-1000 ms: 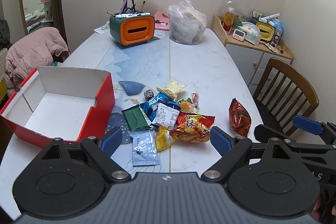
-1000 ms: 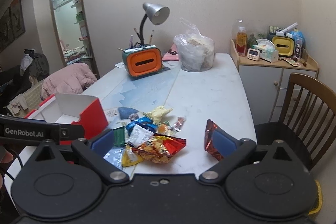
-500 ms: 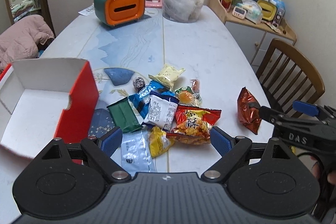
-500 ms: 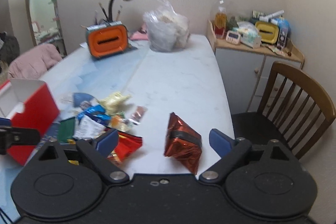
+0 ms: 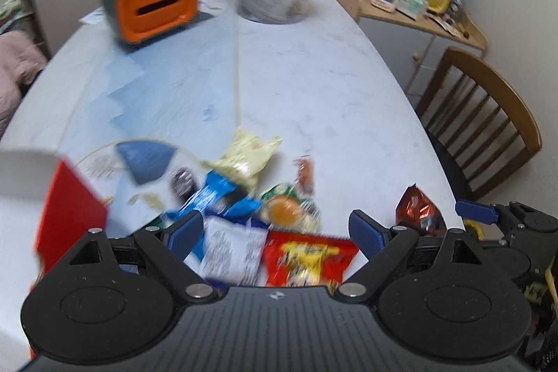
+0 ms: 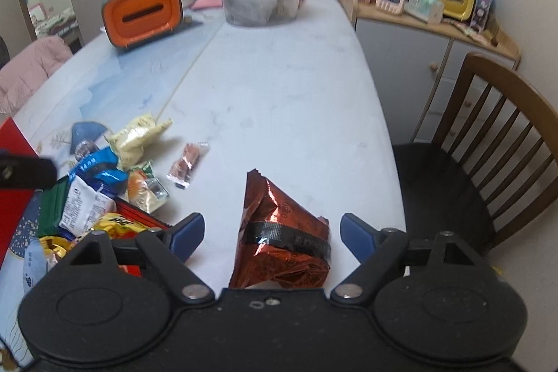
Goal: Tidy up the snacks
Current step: 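Grasp the dark red foil bag with the right gripper while the left gripper grasps the small wrapped candy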
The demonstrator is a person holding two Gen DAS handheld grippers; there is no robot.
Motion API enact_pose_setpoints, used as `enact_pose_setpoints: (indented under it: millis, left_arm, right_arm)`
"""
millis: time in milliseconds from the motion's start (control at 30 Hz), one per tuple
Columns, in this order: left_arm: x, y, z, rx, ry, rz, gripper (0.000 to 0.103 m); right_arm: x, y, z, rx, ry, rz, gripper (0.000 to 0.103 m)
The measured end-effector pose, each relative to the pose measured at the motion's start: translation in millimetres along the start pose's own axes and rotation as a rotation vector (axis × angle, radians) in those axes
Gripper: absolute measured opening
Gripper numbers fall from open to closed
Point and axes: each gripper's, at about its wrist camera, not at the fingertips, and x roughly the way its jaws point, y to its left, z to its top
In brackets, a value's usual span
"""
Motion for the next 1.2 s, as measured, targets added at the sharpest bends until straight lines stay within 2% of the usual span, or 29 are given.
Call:
enact_pose_setpoints:
  millis: [267, 533, 567, 600, 633, 767, 867, 1033, 1100, 1167, 1200]
  left_arm:
    - [62.3, -4.5, 49.6, -0.012, 0.105, -0.062, 0.090]
    - [117.5, -15.5, 61.3, -0.008, 0.199, -0.083, 0.090]
    - [123.8, -17.9, 60.5, 0.002, 0.211, -0.080, 0.087]
    - [129.0, -20.3, 59.6, 0.013, 0.224, -0.079, 0.077]
    - [134.2, -22.9, 58.8, 0.024, 0.238, -0.078, 0.072]
    - [148.9, -25.4, 57.4, 0.032, 0.270, -0.070, 0.071]
    - [154.9, -23.7, 59.2, 0.015, 0.283, -0.068, 0.066]
    - [157.3, -22.0, 54.5, 0.011, 0.299, -0.066, 0.050]
    - [157.2, -21.6, 53.2, 0.015, 0.295, -0.060, 0.047]
    - [156.4, -20.7, 53.6, 0.013, 0.291, -0.058, 0.040]
    - [157.9, -21.0, 55.3, 0.008, 0.289, -0.055, 0.032]
  right_arm:
    - [13.9, -2.5, 11.9, 0.036, 0.068, 0.012, 0.084]
    - [23.1, -0.1, 11.9, 0.043, 0.132, -0.001, 0.082]
    - [24.7, 0.8, 11.4, 0.045, 0.140, -0.005, 0.082]
    - [26.2, 0.6, 10.7, 0.047, 0.145, -0.010, 0.082]
    - [27.5, 0.4, 10.3, 0.048, 0.147, -0.016, 0.080]
    - [31.7, -3.0, 9.5, 0.063, 0.159, -0.032, 0.071]
    - [33.3, -5.1, 9.0, 0.068, 0.163, -0.037, 0.063]
    - [31.8, -3.7, 7.7, 0.062, 0.156, -0.037, 0.058]
    - [31.0, -2.5, 7.1, 0.053, 0.154, -0.039, 0.056]
    - [30.6, -2.3, 6.8, 0.050, 0.153, -0.040, 0.055]
    - [30.2, -2.1, 6.4, 0.052, 0.151, -0.042, 0.055]
